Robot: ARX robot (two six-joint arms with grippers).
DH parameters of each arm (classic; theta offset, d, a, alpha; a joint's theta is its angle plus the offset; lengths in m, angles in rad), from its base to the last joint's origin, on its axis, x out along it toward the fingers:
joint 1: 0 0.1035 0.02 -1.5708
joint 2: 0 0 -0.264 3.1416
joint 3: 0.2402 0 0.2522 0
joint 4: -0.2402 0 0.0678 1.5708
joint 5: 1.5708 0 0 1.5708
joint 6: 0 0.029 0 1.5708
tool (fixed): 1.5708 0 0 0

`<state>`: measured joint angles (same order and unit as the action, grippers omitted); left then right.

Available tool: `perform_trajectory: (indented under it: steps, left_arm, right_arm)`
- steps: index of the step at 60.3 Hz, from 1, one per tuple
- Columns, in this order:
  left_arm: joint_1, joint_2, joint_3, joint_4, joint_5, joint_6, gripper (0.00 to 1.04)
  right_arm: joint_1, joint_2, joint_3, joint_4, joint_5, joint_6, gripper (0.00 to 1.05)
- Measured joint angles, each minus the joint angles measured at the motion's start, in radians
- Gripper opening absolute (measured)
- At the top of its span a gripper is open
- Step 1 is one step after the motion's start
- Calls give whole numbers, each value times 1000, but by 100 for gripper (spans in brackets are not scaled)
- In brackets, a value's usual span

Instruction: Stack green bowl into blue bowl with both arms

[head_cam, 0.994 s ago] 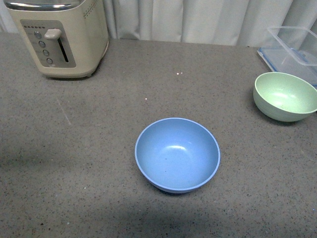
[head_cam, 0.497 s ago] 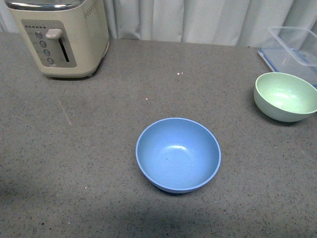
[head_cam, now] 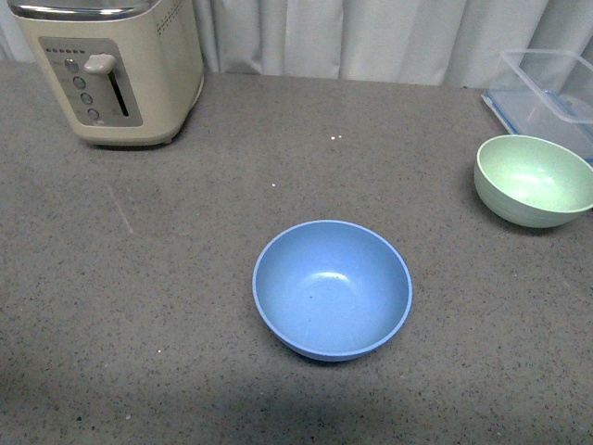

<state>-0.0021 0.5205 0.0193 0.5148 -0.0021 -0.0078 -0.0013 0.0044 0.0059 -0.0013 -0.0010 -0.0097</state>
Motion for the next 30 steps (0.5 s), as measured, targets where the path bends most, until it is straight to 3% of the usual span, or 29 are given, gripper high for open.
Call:
perform_trajectory:
  steps: [30]
  left_arm:
    - [0, -232, 0, -222, 0, 0, 4]
  right_arm:
    - [0, 0, 0, 0, 0, 0, 96]
